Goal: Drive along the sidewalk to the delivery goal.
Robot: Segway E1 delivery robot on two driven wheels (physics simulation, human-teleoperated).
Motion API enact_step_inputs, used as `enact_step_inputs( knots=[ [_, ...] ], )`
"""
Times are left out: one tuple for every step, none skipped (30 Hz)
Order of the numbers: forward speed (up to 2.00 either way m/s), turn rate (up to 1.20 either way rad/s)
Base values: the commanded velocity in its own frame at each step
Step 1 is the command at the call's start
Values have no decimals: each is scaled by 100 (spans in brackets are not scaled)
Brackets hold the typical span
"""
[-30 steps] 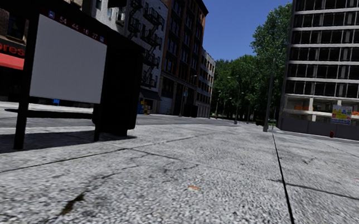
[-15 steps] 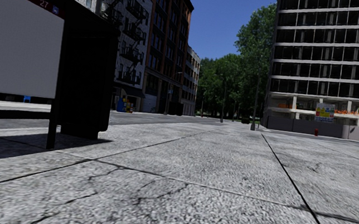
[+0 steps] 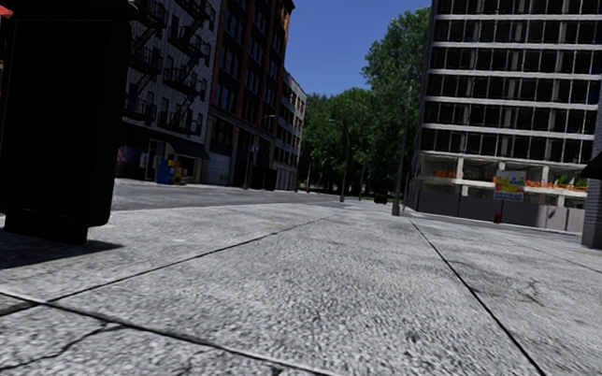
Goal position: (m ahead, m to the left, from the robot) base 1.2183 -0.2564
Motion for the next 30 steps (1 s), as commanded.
enact_step_inputs(
  knots=[
    [167, 0],
    [167, 0],
    [167, 0],
    [167, 0],
    [167, 0],
    [167, 0],
    [167, 0],
    [167, 0],
    [166, 0],
    [164, -22],
    [164, -22],
    [160, -43],
    [157, -50],
    [154, -51],
    [154, -51],
    [152, -51],
    [151, -52],
    [144, -52],
    [136, -52],
    [136, -52],
    [133, -52],
    [131, -52],
    [129, -52],
    [129, -52],
    [127, -49],
    [117, 0],
    [43, 0],
    [0, 0],
    [0, 0],
    [0, 0]
  ],
)
